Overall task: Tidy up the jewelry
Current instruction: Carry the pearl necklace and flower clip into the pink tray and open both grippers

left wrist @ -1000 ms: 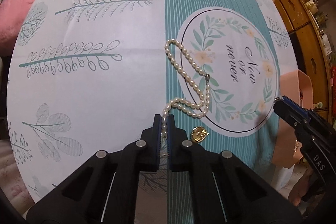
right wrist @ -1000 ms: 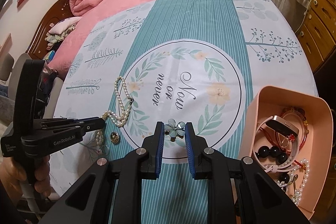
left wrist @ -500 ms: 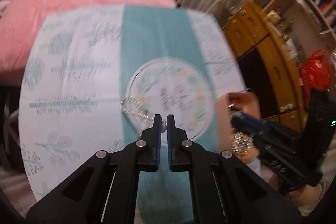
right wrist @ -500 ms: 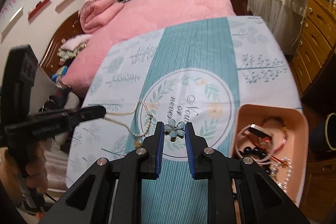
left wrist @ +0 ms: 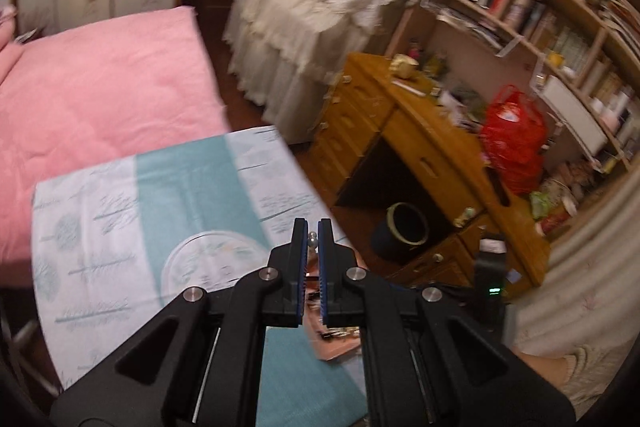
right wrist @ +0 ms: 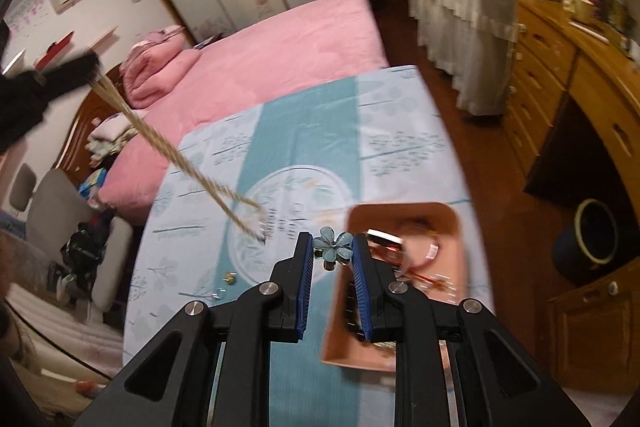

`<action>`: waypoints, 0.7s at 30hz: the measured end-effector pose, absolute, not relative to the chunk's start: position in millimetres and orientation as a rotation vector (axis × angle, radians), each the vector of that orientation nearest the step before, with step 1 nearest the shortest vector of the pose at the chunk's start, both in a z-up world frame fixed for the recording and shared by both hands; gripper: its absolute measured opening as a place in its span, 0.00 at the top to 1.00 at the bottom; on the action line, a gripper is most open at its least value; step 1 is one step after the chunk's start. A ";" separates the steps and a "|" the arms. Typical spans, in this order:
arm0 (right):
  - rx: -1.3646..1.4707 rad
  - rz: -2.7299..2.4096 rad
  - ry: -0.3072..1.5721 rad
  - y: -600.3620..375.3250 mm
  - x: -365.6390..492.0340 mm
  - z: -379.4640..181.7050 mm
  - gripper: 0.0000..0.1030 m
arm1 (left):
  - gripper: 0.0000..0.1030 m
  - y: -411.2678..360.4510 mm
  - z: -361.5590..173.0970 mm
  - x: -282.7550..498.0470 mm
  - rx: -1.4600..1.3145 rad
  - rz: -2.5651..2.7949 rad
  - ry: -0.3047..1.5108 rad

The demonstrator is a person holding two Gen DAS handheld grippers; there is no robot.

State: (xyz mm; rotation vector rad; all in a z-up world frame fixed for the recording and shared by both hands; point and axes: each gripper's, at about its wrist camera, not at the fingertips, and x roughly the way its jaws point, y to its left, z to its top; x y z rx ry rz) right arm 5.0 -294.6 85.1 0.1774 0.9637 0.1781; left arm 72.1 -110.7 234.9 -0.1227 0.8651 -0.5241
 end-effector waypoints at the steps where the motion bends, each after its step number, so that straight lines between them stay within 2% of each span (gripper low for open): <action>1: 0.181 0.162 0.966 -301.7 2.3 82.8 0.81 | 0.98 -118.1 239.6 70.7 -0.120 -0.544 0.866; 8: 0.224 0.062 1.014 -347.2 -18.1 52.9 0.81 | 0.98 -174.2 227.8 65.6 -0.079 -0.655 0.931; 21: 0.249 0.032 1.074 -367.2 -23.3 5.5 0.81 | 0.98 -229.9 107.2 73.2 0.041 -0.714 1.129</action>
